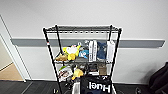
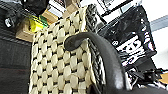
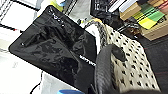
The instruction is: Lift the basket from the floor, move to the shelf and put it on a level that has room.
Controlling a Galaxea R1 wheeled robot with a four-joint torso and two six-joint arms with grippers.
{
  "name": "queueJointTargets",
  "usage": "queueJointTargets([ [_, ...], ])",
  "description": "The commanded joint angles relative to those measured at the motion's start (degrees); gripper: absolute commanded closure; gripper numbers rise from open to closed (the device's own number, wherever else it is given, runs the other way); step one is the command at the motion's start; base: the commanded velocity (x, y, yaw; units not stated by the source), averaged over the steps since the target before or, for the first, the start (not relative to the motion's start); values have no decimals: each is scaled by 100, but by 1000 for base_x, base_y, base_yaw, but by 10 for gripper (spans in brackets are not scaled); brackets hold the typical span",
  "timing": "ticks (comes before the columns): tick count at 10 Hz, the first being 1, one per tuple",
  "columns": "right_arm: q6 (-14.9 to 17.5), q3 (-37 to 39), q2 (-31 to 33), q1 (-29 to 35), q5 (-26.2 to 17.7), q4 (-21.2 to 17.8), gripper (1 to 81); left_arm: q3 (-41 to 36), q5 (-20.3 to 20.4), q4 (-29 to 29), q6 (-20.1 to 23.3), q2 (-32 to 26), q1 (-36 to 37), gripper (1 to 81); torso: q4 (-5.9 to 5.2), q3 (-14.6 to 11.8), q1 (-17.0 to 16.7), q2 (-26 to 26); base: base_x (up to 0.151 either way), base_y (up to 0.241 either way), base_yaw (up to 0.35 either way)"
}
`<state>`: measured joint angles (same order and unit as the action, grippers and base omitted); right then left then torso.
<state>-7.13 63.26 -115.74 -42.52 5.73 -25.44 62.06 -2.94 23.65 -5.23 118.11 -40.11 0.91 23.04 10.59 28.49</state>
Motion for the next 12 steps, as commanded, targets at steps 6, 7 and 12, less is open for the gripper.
queueJointTargets([
  [6,-60,-227,197,731,-81,-75,811,-282,13,-62,48,-121,719,811,0,0,0,0,111,0,0],
  [7,-60,-236,197,722,-81,-75,811,-282,13,-53,48,-121,710,811,0,0,0,0,111,0,0],
  [12,-60,-236,197,732,-81,-75,811,-291,4,-53,48,-121,718,811,0,0,0,0,105,53,0],
])
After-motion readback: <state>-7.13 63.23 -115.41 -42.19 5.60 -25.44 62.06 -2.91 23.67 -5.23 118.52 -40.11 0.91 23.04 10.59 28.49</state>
